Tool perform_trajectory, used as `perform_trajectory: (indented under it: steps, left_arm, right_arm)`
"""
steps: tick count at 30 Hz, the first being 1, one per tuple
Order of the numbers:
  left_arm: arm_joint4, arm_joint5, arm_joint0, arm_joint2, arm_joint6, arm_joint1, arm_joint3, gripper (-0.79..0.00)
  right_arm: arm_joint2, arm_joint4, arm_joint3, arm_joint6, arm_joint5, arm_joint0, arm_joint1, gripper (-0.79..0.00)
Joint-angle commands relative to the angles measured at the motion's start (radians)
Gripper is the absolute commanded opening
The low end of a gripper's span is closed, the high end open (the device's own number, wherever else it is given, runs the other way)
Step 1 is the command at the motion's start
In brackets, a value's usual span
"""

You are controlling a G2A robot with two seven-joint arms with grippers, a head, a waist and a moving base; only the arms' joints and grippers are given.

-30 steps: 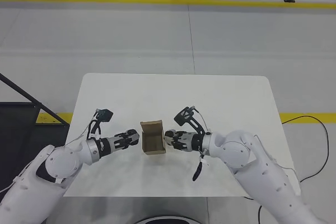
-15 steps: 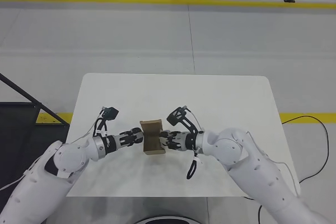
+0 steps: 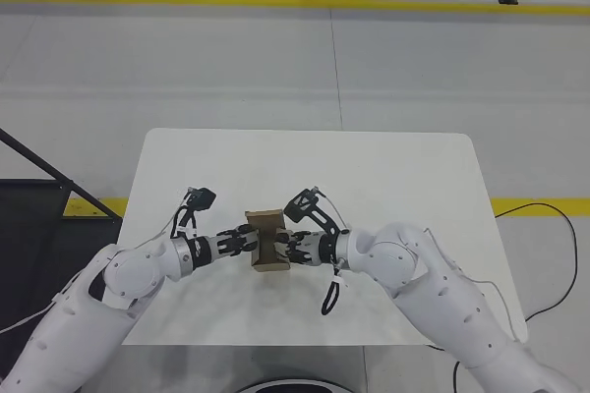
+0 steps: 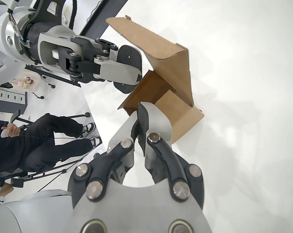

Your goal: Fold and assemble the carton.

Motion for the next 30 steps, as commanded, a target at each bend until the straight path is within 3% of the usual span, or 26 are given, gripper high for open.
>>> perform_trajectory:
  steps: [1,30]
  left_arm:
    - [0.002,0.002,-0.003,0.003,0.0,-0.002,0.002,-0.785]
    - [0.02,0.086,-0.052,0.053,-0.031,-0.035,0.028,-0.785]
  right_arm:
    - [-0.003,0.003,0.008,0.004,0.0,0.005,-0.003,-0.785]
    - [-0.047,0.006,0.078,0.029,0.029,0.055,-0.049,-0.785]
